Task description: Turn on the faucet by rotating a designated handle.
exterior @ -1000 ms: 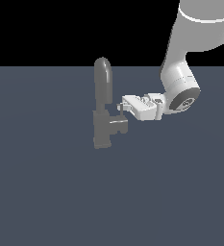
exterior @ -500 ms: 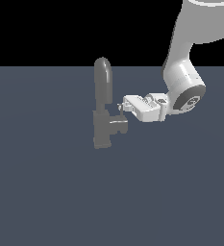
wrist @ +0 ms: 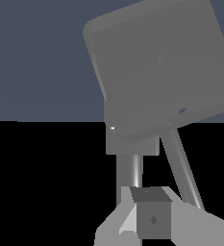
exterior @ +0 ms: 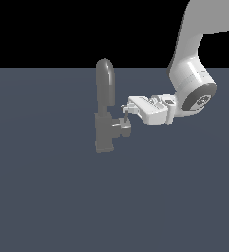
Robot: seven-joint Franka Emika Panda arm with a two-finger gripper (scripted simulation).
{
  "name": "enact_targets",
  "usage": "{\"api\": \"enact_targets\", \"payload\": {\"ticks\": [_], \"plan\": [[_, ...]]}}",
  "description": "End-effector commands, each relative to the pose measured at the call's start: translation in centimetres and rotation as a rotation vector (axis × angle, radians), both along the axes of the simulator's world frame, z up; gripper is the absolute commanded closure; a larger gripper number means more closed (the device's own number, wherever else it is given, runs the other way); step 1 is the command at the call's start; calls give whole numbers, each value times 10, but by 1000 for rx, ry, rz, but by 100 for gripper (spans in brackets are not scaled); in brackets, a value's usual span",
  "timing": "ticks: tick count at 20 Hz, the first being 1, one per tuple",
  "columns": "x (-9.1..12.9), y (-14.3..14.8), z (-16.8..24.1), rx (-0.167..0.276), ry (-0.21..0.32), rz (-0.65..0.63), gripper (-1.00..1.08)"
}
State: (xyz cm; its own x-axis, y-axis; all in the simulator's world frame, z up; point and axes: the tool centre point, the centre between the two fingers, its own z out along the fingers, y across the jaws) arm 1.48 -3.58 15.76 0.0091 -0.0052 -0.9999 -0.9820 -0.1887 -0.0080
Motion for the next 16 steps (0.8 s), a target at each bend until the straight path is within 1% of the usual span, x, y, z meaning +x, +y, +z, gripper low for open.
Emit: {"api": "enact_targets", "payload": {"ticks": [1,15,16], "plan": [[-4,-1,-2,0,2,0,108],[-55,-11,-30,4,13,5,108],[-55,-11,-30,4,13,5,108]]}}
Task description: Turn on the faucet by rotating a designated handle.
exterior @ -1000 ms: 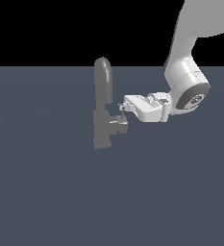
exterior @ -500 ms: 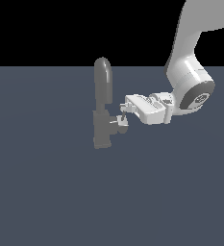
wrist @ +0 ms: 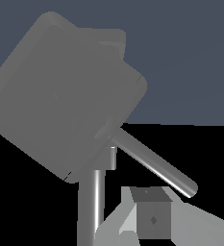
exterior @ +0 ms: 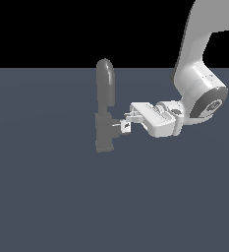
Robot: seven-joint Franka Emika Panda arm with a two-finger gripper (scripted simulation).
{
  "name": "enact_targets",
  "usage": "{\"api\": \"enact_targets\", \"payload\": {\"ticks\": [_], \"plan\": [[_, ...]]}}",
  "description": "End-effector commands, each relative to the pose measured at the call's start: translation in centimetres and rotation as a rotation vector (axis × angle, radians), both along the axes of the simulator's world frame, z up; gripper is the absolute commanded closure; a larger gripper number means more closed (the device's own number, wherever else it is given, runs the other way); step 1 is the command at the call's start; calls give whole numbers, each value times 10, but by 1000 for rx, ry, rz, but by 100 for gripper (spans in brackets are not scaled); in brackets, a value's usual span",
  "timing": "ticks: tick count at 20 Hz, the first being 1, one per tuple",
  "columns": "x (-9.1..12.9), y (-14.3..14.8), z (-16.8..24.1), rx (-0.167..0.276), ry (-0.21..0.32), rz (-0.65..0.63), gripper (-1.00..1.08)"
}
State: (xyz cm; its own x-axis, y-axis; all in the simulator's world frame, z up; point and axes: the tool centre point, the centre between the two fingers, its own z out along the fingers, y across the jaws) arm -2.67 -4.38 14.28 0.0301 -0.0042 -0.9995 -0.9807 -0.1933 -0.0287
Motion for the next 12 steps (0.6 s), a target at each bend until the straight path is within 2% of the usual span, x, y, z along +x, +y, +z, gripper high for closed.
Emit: {"api": "enact_targets", "payload": {"ticks": [1,12], "plan": [[0,0,0,0,0,0,108],[-25,-5,-68,3,33,0,108]]}}
